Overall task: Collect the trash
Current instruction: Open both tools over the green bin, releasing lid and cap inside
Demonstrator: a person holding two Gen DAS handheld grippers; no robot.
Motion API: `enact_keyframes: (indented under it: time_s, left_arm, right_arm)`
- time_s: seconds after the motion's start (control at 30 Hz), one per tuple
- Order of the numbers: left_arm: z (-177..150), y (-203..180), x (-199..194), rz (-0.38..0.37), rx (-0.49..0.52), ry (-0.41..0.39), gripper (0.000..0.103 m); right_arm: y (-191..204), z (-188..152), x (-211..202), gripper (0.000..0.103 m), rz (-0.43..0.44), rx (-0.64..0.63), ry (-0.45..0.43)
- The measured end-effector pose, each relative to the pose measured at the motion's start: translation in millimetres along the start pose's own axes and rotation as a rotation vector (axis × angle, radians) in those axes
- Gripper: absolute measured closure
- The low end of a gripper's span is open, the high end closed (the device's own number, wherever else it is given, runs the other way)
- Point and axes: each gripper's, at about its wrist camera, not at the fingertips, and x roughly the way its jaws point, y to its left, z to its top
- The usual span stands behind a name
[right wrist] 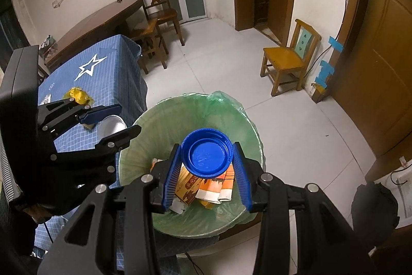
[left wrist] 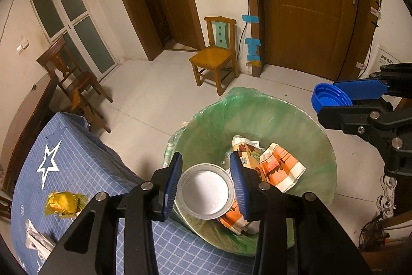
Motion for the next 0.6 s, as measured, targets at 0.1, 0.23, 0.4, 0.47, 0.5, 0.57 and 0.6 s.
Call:
enact_keyframes:
  time_s: [0.1, 0.23, 0.4, 0.47, 0.5, 0.57, 0.6]
  left_arm:
    - [-0.6, 1.6, 3.1, 0.001, -0.002, 0.004, 0.063]
    - [-1.0, 0.4, 4.5, 0.003, -0.001, 0.004, 0.063]
    - [-1.5, -1.9, 5.8, 0.005, 0.006, 0.0, 0.063]
    - [-1.0, -2.5, 6.6, 0.008, 0.005, 0.002, 0.063]
    - [-0.9, -2.6, 7.1, 0.008, 0.005, 0.003, 0.063]
    - [-0.8, -2.1, 8.1, 0.009, 0.004, 0.004, 0.063]
    - [-0.5, -2.1, 9.2, 0.009, 0.004, 0.005, 0.063]
  right_arm:
    - [-1.1, -0.2, 1.3, 0.065, 0.001, -0.001, 0.002]
    - [-1.0, 0.3, 2.8, 0.065, 0.003, -0.003, 0.005]
    - [-2.2, 0.5, 4.5, 0.065, 0.001, -0.003, 0.01]
    - [-3.0, 0.8, 5.1, 0.065, -0.004, -0.005, 0.009]
    - [-3.9, 1.1, 5.5, 0.065, -0.003, -0.005, 0.008]
    - [-4.9, 1.2, 7.1, 0.065, -0.003, -0.005, 0.01]
    - [-4.5, 1.0, 6.9, 0.065, -0.004, -0.007, 0.011]
